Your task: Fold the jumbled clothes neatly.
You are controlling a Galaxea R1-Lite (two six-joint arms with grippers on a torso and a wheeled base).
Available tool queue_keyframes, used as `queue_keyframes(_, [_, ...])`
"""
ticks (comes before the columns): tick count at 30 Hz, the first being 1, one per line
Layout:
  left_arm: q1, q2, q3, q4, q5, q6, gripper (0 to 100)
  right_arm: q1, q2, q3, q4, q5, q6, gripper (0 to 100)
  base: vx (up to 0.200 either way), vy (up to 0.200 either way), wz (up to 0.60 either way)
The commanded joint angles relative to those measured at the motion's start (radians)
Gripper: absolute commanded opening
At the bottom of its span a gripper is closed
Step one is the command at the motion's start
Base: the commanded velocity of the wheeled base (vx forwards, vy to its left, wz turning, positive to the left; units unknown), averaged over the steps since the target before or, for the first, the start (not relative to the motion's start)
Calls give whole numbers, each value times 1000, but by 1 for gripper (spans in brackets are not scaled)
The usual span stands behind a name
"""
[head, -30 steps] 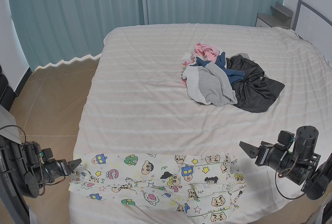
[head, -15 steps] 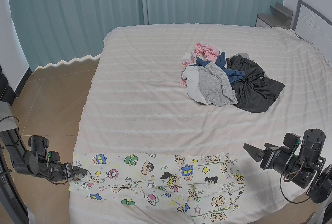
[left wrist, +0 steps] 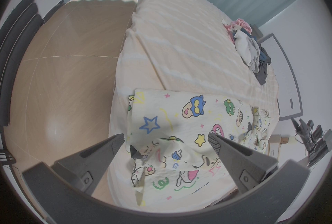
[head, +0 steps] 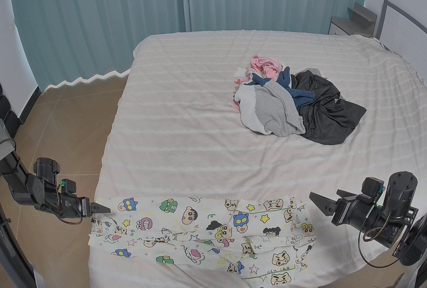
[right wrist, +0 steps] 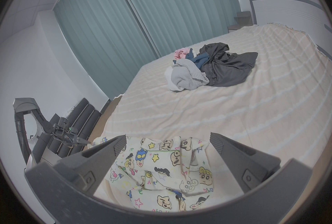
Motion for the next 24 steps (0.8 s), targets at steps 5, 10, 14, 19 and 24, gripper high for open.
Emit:
queue_keyframes(5, [-12,87,-10,-6,27,19,100,23,52,20,-59,-4,0,100,0,0,0])
queue_keyframes(10, [-31,119,-7,-14,29,22,100,23,62,20,-72,-13,0,100,0,0,0])
queue_keyframes(14, [-37,120,-3,-14,44,39,100,23,64,20,-71,-13,1,100,0,0,0])
queue_keyframes(19, [-68,131,0,-14,66,74,100,23,64,20,-71,-13,1,100,0,0,0])
queue_keyframes(24, [-89,134,0,-14,70,76,100,23,64,20,-71,-13,1,100,0,0,0])
